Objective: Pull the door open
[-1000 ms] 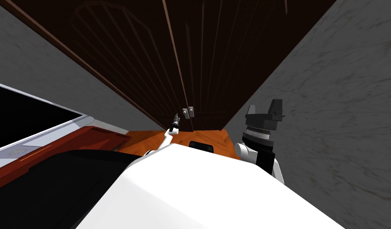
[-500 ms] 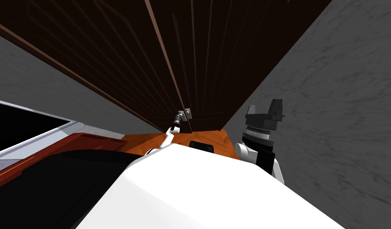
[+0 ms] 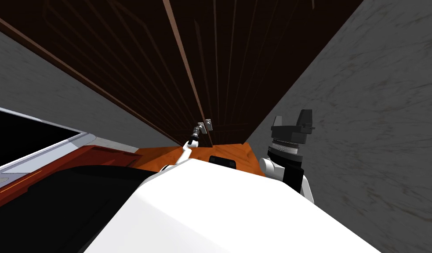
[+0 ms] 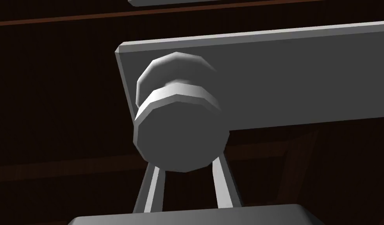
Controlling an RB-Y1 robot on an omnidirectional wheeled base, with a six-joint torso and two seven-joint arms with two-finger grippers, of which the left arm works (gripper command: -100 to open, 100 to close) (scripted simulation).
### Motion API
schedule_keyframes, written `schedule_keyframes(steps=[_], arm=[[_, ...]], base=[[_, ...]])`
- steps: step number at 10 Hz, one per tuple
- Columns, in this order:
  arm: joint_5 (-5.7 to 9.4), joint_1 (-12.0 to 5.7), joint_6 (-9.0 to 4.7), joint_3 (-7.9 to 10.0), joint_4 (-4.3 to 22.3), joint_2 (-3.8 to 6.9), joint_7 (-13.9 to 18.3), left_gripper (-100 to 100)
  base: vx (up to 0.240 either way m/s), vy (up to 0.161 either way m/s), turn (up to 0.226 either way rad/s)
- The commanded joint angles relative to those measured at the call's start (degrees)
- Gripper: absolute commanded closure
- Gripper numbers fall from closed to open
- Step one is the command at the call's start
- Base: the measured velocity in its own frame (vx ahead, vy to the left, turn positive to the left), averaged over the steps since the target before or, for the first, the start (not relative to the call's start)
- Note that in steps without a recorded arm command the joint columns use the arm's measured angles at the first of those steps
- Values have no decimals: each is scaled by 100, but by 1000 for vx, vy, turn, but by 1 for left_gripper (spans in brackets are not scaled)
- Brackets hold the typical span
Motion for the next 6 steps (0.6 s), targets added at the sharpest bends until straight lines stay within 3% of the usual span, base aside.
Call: schedule_keyframes(steps=[1, 2, 6], arm=[[12, 51, -47, 29, 116, 60, 28, 100], [10, 59, 16, -5, -11, 46, 33, -100], [-4, 65, 7, -209, -145, 2, 95, -100]], base=[[-209, 28, 65], [-193, 11, 23], [-202, -40, -41]])
